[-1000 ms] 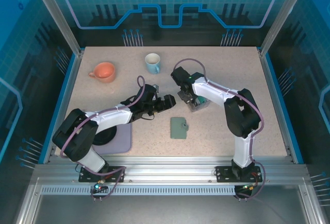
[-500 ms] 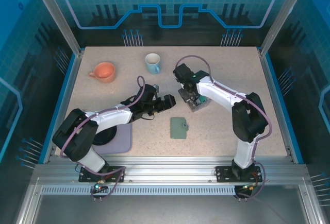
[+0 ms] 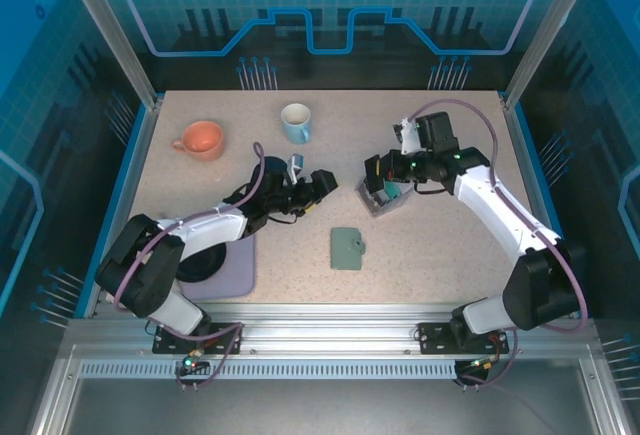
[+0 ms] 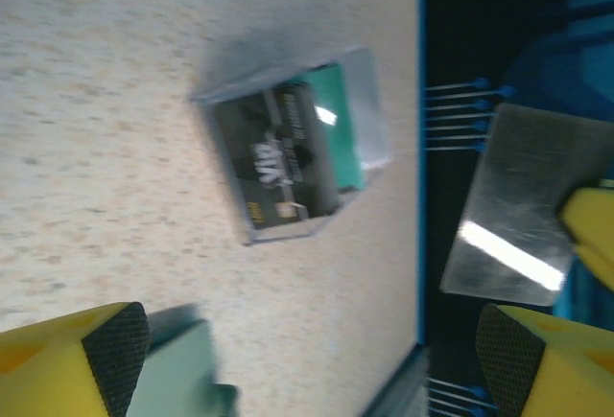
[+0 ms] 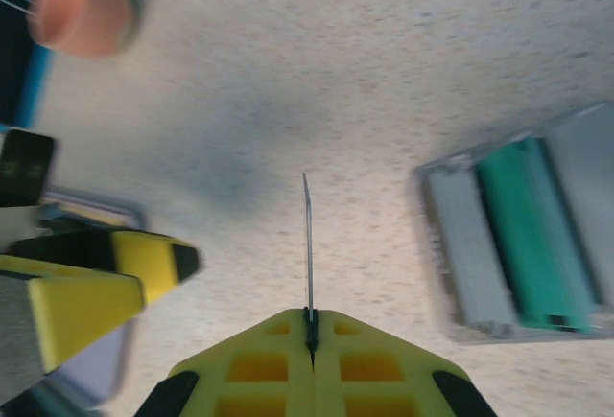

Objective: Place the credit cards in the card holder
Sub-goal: Pick up the credit card from the storage box.

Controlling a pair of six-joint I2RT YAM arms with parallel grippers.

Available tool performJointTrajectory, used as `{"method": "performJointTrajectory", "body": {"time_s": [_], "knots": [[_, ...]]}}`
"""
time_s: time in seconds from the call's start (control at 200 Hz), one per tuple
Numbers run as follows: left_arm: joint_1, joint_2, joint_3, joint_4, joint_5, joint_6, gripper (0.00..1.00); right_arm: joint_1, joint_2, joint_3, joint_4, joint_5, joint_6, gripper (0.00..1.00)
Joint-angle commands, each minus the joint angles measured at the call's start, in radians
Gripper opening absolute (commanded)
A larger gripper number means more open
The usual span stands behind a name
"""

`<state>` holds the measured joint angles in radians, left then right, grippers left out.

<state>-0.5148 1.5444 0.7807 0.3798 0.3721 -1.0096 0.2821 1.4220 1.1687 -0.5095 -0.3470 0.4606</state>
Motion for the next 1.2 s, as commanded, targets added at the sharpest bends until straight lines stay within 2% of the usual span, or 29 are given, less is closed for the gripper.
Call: {"method": "performJointTrajectory", "body": {"time_s": [0.0, 0.14, 0.29, 0.49, 0.91, 1.005, 1.07, 1.195], "knots": [[0.01, 0.041, 0.062, 0.174, 0.152, -0.09, 0.91, -0.03, -0.02, -0.038, 0.134, -0.269, 0.14, 0.0], [0.019, 0.1, 0.111, 0.289, 0.21, -0.166, 0.88, -0.053, -0.017, -0.043, 0.171, -0.376, 0.174, 0.0], [0.021, 0.153, 0.168, 0.351, 0.258, -0.216, 0.78, -0.067, 0.001, -0.055, 0.219, -0.434, 0.214, 0.0], [0.022, 0.157, 0.172, 0.399, 0.271, -0.246, 0.46, -0.088, 0.018, -0.068, 0.236, -0.45, 0.233, 0.02], [0.021, 0.134, 0.182, 0.412, 0.319, -0.237, 0.08, -0.105, 0.055, -0.078, 0.281, -0.507, 0.271, 0.06], [0.022, 0.131, 0.181, 0.419, 0.318, -0.241, 0.04, -0.107, 0.055, -0.077, 0.279, -0.529, 0.27, 0.1], [0.022, 0.129, 0.185, 0.42, 0.322, -0.239, 0.03, -0.111, 0.051, -0.079, 0.276, -0.547, 0.268, 0.15], [0.026, 0.129, 0.183, 0.422, 0.326, -0.239, 0.03, -0.114, 0.051, -0.078, 0.281, -0.603, 0.263, 0.18]]}}
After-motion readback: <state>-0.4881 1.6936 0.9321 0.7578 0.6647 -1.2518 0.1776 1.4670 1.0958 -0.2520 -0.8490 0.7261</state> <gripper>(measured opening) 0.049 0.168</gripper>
